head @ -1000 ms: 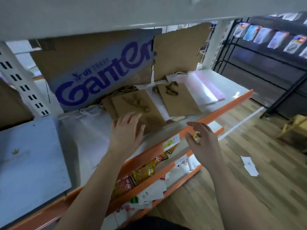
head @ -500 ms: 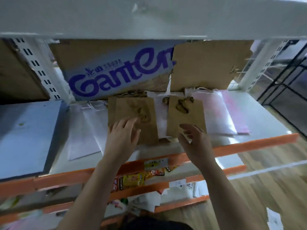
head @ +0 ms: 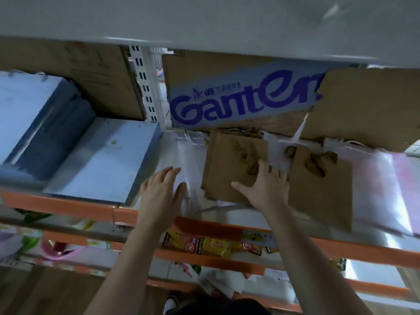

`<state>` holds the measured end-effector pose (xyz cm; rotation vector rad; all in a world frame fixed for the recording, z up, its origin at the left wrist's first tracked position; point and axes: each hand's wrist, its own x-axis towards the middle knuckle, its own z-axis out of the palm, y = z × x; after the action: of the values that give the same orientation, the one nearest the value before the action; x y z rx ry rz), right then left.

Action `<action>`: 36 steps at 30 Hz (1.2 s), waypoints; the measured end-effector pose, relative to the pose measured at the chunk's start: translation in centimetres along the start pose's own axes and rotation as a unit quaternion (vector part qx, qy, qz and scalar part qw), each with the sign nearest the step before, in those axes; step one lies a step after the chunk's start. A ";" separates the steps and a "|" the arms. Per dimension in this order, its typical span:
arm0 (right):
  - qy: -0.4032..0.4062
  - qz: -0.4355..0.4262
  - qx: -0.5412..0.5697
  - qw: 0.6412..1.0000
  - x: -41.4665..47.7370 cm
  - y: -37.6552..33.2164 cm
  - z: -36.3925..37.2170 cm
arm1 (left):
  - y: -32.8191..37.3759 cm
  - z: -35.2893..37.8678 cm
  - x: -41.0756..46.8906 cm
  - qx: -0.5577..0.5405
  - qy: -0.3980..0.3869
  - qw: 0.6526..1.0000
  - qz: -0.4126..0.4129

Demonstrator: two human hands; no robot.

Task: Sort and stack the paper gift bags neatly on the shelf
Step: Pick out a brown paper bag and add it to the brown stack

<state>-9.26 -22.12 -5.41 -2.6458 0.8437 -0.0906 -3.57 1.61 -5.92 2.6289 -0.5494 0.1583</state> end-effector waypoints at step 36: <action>0.164 0.006 0.139 0.977 -1.3 2.7 -0.1 | -0.3 2.4 8.2 -0.242 -0.082 0.954 -0.154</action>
<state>-11.79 -23.45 -6.17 -2.3939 0.8755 -0.6097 4.10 -2.11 -6.53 2.2140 -0.1866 -0.2638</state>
